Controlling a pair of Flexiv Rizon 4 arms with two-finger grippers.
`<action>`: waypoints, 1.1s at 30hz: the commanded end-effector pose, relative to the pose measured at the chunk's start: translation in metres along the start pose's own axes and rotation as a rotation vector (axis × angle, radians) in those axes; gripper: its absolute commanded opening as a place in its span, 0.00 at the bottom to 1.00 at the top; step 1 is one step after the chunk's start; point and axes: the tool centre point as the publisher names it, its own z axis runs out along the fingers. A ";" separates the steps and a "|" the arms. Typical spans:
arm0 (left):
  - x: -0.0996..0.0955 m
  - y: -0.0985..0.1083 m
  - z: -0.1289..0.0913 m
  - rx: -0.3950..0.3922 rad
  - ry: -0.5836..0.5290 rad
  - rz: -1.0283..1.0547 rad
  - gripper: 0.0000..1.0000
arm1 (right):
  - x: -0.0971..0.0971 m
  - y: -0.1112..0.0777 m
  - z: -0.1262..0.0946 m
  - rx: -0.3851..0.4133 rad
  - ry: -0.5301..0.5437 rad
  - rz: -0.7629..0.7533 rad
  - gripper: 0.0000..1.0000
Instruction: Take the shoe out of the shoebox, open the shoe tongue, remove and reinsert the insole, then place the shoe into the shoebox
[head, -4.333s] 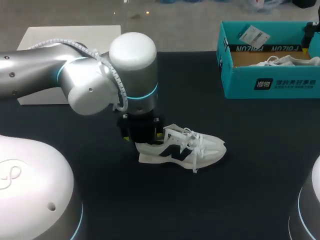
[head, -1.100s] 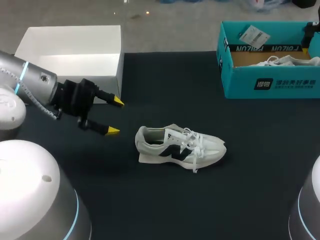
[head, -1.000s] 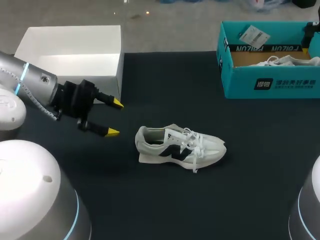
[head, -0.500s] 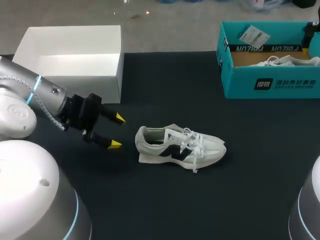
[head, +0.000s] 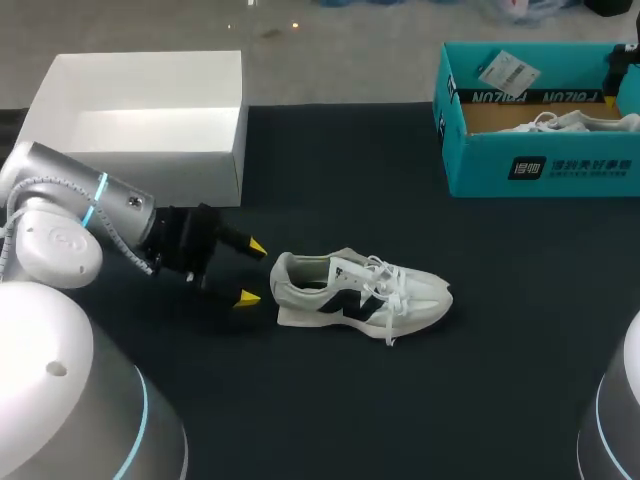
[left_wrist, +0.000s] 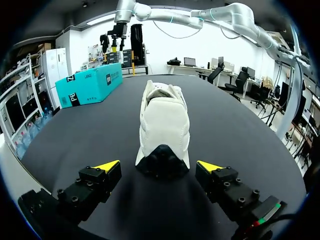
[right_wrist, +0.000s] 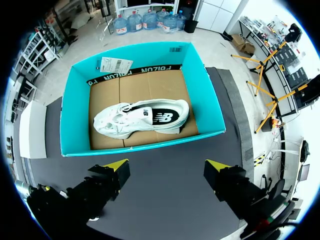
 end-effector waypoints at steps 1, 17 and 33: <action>-0.006 0.006 0.016 0.014 -0.001 -0.004 1.00 | 0.000 -0.001 0.000 -0.002 -0.001 0.001 1.00; -0.002 -0.002 0.037 0.062 0.020 -0.004 1.00 | 0.000 -0.001 0.000 -0.002 -0.001 0.001 1.00; -0.004 -0.009 0.061 0.091 0.075 0.012 1.00 | 0.000 -0.001 0.000 -0.002 -0.001 0.001 1.00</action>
